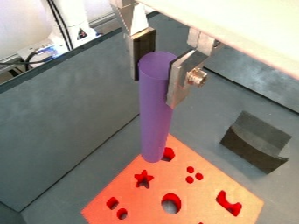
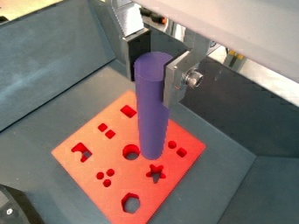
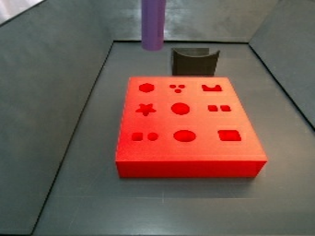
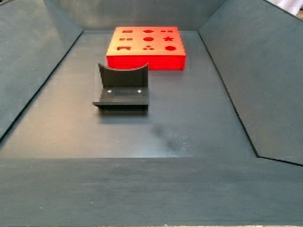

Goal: Pick up the round object. Move up. Move to above the board. Insert the round object.
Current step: Insert the round object.

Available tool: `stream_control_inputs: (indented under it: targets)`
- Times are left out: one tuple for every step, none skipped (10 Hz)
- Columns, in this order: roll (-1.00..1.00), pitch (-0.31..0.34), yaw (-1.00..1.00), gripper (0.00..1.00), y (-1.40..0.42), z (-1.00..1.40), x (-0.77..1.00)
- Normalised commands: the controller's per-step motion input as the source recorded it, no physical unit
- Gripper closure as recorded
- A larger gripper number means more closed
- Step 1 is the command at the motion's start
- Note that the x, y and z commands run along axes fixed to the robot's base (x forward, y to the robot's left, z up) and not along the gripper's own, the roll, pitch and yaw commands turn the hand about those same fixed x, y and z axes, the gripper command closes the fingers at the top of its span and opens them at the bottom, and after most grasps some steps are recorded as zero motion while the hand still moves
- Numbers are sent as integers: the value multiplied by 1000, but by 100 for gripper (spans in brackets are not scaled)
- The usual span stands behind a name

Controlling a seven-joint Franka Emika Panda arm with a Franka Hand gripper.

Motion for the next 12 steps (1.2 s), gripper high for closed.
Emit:
stream_control_inputs:
  targets:
    - [140,-19,-131,100,77,-894,686]
    - [86,-50,-151,100,114,-914,843]
    - [57,-83,-183,100,100,-903,863]
    - [39,-144,-260,100,0,-806,706]
    - [0,-223,-334,100,-54,-700,340]
    - [0,-246,-266,100,-54,-640,146]
    - [0,-171,-209,100,0,-549,111]
    - [0,-120,-229,100,0,-483,174]
    - [0,-123,-134,100,-71,-349,-103]
    - [0,-154,-23,100,-166,-131,-251]
    - [0,-139,-9,100,-151,-111,-286]
    - [0,-161,-20,100,-151,-109,-414]
